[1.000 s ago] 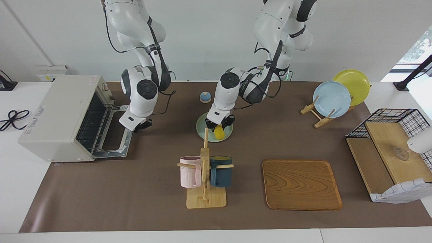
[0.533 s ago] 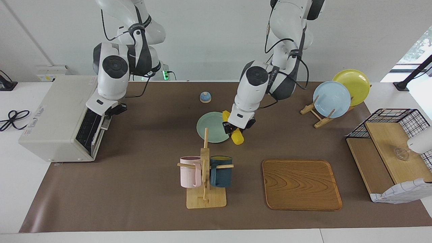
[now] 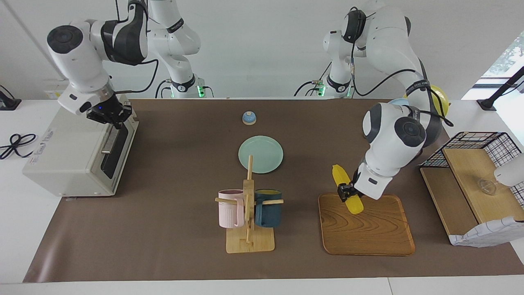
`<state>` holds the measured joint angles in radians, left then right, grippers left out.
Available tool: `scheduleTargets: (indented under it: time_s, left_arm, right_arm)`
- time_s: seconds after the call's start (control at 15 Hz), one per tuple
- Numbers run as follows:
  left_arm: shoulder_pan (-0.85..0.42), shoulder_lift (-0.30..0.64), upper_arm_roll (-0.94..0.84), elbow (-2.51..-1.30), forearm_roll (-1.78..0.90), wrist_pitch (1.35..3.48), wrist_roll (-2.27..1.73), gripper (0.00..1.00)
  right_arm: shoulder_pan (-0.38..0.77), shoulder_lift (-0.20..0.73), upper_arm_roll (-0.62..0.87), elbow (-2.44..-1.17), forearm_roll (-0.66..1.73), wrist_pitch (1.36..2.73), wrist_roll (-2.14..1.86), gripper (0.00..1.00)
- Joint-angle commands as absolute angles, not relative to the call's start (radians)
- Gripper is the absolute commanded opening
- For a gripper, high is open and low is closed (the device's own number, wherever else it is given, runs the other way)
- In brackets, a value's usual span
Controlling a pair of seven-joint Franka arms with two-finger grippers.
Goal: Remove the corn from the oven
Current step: 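Lift the yellow corn with the left gripper toward the wooden tray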
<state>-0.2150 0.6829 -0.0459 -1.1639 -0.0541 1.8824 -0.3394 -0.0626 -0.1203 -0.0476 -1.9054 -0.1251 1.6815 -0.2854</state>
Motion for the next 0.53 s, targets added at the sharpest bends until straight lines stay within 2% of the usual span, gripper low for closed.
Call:
scheduleTargets:
  time_s: [0.0, 0.13, 0.2, 0.27, 0.33, 0.47]
  left_arm:
    - [-0.192, 0.795, -0.048, -1.014, -0.022, 1.836, -0.299, 0.00]
    - [-0.189, 0.799, -0.048, -1.037, -0.018, 1.870, -0.296, 0.00]
    - [-0.183, 0.801, -0.051, -1.049, -0.021, 1.887, -0.296, 0.00]
    - [-0.190, 0.807, -0.051, -1.052, -0.020, 1.891, -0.295, 0.00]
    - [-0.190, 0.819, -0.051, -1.048, -0.020, 1.891, -0.295, 0.00]
    - [-0.196, 0.828, -0.049, -1.060, -0.015, 1.905, -0.264, 0.00]
  right_arm:
    - [-0.077, -0.118, -0.048, -1.763, -0.007, 1.541, -0.308, 0.33]
    - [-0.063, -0.112, -0.037, -1.727, 0.014, 1.528, -0.287, 0.50]
    - [-0.063, -0.106, -0.035, -1.708, 0.011, 1.513, -0.285, 0.63]
    - [-0.064, -0.106, -0.035, -1.706, 0.008, 1.491, -0.284, 0.91]
    - [-0.066, -0.104, -0.037, -1.700, -0.003, 1.494, -0.282, 1.00]
    - [-0.057, -0.075, -0.028, -1.651, -0.037, 1.500, -0.273, 1.00]
